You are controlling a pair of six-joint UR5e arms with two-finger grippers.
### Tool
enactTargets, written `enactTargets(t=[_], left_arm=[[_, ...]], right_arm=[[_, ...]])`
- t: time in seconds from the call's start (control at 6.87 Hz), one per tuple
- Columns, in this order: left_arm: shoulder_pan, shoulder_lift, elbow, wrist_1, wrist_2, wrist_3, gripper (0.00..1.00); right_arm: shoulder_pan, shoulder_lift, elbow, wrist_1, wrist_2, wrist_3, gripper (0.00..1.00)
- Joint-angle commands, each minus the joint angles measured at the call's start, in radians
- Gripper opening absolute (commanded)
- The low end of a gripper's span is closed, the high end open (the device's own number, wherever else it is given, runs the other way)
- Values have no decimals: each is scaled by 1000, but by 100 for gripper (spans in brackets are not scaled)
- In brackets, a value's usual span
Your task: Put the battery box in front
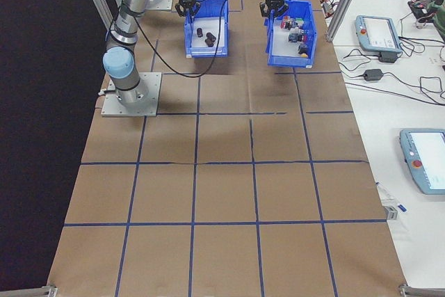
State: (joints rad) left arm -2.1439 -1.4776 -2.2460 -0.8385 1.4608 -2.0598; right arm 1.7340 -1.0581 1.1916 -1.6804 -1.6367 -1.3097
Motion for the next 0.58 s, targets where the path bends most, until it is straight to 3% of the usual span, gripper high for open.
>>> enactTargets(t=[0.0,0.44], left_arm=[[124,58,15,-88,0,136,0],[267,-47,132,-114,0,252,0]], right_arm=[[-167,-66,9,44,1,-129,4],[-347,-193,179,16,3,-340,4]])
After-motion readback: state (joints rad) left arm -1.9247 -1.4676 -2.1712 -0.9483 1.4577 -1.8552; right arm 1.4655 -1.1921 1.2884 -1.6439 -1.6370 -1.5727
